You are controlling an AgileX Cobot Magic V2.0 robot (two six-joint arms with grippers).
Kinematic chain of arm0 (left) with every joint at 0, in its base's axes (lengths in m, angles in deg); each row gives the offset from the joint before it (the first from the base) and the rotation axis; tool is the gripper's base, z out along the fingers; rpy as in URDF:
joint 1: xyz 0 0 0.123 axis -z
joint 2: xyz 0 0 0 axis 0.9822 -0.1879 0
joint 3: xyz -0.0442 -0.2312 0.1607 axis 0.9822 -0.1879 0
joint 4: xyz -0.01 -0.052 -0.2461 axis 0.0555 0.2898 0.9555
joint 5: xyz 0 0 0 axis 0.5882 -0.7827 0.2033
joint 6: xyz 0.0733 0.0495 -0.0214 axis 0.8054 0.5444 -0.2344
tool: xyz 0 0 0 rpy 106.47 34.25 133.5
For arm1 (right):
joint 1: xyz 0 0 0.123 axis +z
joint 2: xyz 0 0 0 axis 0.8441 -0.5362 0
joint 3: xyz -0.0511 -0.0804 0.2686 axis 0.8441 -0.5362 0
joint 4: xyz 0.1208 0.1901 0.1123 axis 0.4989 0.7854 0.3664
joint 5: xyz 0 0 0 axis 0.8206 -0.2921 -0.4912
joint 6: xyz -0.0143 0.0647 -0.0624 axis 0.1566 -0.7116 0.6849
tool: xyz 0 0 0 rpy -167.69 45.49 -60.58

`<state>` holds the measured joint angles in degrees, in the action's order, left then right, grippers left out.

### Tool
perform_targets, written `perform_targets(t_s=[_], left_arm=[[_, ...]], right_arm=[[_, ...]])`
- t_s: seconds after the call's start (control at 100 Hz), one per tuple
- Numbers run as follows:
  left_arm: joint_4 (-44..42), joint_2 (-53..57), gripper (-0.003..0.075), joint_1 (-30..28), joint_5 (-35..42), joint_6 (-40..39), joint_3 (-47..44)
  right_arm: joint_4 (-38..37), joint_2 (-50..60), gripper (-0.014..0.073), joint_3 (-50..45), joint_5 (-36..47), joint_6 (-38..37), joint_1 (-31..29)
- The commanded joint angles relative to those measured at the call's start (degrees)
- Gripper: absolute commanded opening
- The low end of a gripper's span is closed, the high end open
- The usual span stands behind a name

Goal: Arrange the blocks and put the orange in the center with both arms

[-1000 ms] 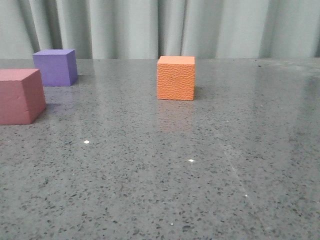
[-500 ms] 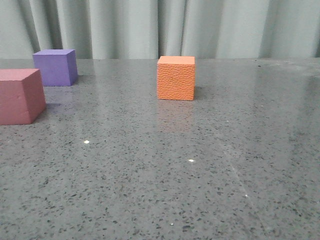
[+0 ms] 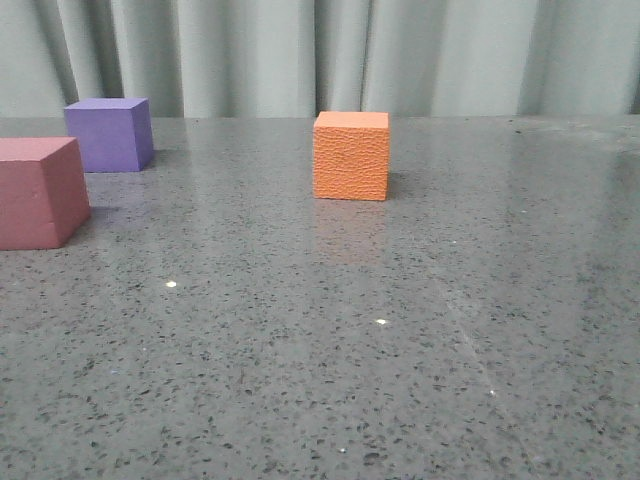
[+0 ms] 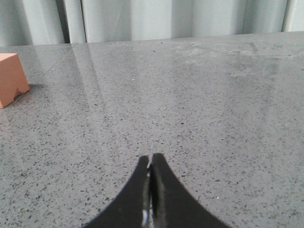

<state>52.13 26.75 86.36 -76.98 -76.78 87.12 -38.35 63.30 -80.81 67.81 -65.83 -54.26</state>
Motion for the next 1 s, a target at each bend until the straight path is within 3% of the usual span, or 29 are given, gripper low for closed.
perform_targets(t_s=[0.0, 0.2, 0.37, 0.53, 0.7, 0.86, 0.93, 0.99], left_arm=[[3.0, -2.4, -0.0019, 0.4, -0.3, -0.7, 6.7], [-1.4, -18.4, -0.0019, 0.4, -14.1, -0.5, 26.0], [-1.7, -36.9, -0.0019, 0.4, -35.6, 1.8, 49.5], [-1.1, -50.7, -0.0019, 0.4, -47.0, 3.2, 66.0], [-0.8, -61.5, -0.0019, 0.4, -53.2, 3.2, 77.5], [1.6, -67.8, -0.0012, 0.4, -52.9, 4.3, 81.7], [6.8, -69.9, 0.0036, 0.4, -52.5, 9.3, 82.5], [12.6, -71.2, 0.0123, 0.4, -51.8, 15.1, 82.7]], right_arm=[[-0.1, 1.4, -0.0067, 0.8, 5.0, 0.5, -0.3], [-0.1, 1.4, -0.0067, 0.8, 5.0, 0.5, -0.3], [-0.1, 1.4, -0.0067, 0.8, 5.0, 0.5, -0.3], [-0.1, 1.4, -0.0067, 0.8, 5.0, 0.5, -0.3], [-0.1, 1.4, -0.0067, 0.8, 5.0, 0.5, -0.3], [-0.1, 1.4, -0.0067, 0.8, 5.0, 0.5, -0.3], [-0.1, 1.4, -0.0067, 0.8, 5.0, 0.5, -0.3], [-0.1, 1.4, -0.0067, 0.8, 5.0, 0.5, -0.3]])
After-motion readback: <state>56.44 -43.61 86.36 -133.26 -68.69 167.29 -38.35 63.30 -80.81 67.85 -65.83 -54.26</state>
